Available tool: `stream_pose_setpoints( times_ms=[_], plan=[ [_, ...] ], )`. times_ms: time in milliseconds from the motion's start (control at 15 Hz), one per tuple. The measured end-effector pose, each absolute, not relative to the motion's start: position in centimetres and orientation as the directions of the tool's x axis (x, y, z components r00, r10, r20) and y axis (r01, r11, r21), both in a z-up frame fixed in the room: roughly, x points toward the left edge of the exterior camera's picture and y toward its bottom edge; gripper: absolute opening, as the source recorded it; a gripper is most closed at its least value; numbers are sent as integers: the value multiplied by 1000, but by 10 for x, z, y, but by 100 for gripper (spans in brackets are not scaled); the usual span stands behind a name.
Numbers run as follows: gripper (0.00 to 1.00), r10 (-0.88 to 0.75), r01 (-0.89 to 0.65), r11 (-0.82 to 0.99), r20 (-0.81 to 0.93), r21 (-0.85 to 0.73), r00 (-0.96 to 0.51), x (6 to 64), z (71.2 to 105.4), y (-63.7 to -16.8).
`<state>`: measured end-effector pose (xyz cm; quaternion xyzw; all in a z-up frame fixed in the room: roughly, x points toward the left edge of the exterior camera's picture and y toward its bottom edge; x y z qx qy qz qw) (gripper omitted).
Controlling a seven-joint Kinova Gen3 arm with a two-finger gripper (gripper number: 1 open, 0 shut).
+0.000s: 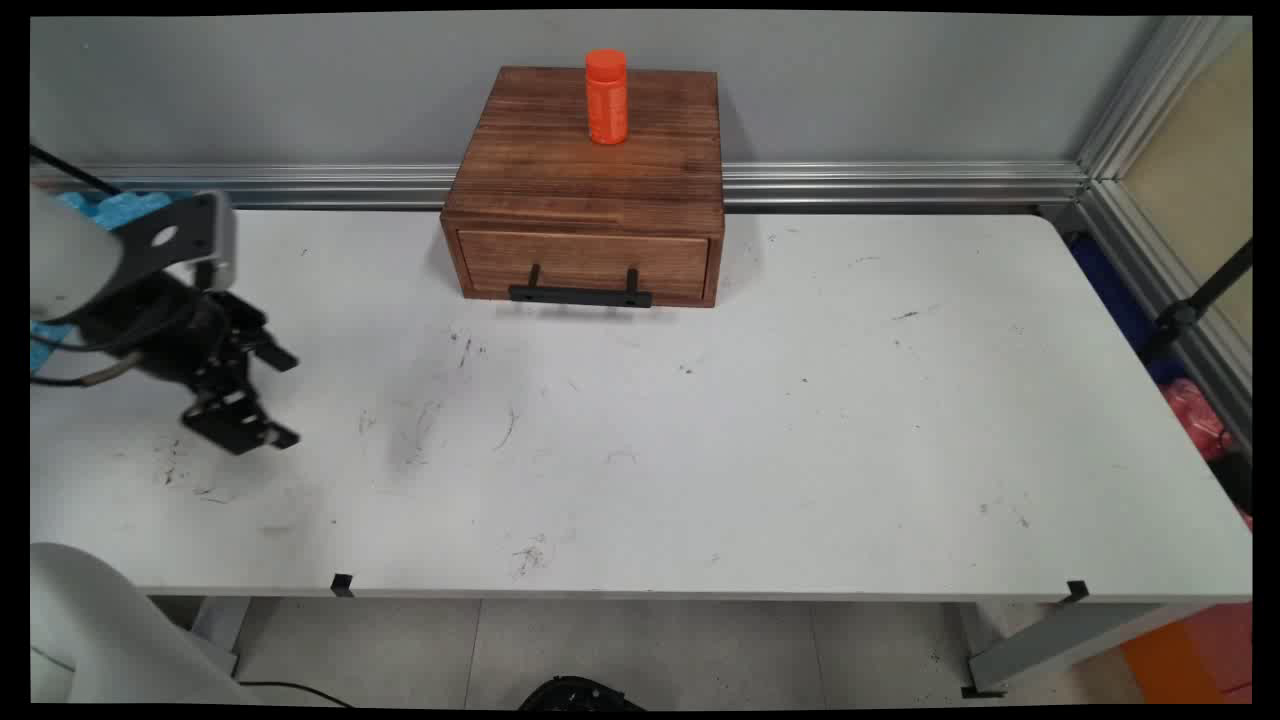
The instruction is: Open the drawer
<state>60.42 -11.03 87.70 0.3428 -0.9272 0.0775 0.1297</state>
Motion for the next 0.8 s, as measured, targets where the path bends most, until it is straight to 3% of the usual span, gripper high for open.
stream_pose_setpoints(
  times_ms=[800],
  plan=[
    [100,-535,-621,778,417,-96,-735,512,871,-225]
  ],
)
